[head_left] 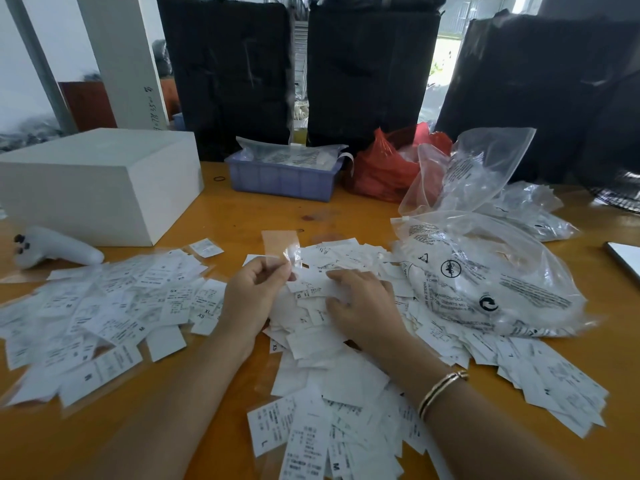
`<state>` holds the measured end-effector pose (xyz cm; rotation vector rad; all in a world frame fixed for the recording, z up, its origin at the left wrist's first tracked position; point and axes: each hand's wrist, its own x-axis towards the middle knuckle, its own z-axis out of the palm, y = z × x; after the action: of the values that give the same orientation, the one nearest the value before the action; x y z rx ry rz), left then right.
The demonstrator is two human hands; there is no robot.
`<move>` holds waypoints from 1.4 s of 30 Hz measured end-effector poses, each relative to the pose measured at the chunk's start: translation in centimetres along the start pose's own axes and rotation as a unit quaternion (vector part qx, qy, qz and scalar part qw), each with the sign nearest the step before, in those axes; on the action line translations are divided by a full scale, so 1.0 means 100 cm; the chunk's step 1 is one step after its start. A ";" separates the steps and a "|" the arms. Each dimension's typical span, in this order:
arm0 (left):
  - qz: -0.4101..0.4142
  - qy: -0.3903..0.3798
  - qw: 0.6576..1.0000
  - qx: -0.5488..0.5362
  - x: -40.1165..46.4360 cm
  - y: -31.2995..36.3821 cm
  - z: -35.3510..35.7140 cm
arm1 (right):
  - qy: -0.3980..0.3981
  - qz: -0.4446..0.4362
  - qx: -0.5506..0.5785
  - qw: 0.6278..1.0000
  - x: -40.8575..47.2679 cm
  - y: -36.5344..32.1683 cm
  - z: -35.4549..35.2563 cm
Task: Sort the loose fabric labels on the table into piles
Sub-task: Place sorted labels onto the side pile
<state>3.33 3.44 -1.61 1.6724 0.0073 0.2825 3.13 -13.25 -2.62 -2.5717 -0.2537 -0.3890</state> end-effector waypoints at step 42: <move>-0.020 -0.133 0.990 -0.041 -0.003 0.001 0.004 | 0.150 0.058 0.478 0.863 0.002 0.004 -0.017</move>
<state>3.09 2.96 -1.59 1.6145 -0.1671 0.0269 3.01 -14.51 -1.37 -1.5113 -0.1236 -0.4600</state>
